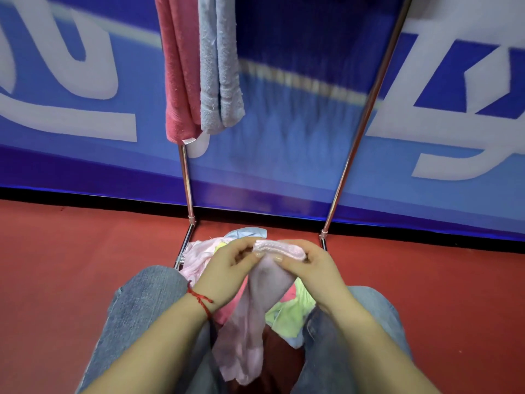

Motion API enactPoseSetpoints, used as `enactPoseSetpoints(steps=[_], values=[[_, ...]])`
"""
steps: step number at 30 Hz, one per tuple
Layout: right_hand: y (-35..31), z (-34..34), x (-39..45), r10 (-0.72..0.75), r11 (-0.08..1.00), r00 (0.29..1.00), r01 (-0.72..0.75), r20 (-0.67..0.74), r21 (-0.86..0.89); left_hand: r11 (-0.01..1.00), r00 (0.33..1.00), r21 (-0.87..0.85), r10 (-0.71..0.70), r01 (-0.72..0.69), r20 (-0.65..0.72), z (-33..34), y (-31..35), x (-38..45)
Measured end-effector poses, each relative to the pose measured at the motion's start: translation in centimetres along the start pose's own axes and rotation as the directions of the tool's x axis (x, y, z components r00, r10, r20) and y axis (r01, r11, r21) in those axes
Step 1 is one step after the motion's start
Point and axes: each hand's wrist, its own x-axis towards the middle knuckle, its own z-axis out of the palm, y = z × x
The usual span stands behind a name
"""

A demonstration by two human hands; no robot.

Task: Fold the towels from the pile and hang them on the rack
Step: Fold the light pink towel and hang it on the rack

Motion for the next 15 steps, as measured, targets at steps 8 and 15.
enactPoseSetpoints(steps=[8,15], values=[[-10.6,-1.4,2.2,-0.234,0.959,0.970,0.241,0.061,-0.151,0.991,0.996,-0.110,0.081,-0.076,0.035,-2.8,9.4,4.4],[-22.5,-2.6,4.2,-0.276,0.961,0.938,0.274,0.211,0.036,0.964,0.975,-0.260,0.104,-0.051,0.196,-6.0,20.4,9.4]])
